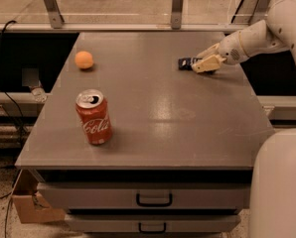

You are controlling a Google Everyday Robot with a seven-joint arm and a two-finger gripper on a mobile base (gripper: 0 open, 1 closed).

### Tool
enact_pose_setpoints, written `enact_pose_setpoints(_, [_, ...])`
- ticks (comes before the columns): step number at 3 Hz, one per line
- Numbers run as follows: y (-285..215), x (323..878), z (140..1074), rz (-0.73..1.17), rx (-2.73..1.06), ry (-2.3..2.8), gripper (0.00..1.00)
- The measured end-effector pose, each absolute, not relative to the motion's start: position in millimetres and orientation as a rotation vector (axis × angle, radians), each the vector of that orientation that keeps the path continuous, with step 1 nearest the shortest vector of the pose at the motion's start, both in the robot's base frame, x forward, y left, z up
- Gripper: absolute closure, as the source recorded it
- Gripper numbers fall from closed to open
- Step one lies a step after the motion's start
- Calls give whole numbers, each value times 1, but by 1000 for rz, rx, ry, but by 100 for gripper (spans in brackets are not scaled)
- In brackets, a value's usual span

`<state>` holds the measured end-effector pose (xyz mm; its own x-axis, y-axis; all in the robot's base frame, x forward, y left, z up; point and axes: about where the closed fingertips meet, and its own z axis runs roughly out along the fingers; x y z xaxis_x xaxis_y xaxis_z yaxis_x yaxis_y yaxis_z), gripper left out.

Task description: Move rxbar blueberry near coke can

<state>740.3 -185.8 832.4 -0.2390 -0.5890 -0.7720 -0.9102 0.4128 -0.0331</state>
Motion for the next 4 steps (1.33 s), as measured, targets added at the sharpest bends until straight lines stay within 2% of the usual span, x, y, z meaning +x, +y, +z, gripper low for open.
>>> enact_pose_setpoints(1, [-186, 740, 832, 562, -1274, 1942, 100])
enact_pose_setpoints(3, [-145, 678, 897, 476, -1515, 1731, 100])
enact_pose_setpoints(4, [-131, 649, 906, 511, -1579, 1664, 100])
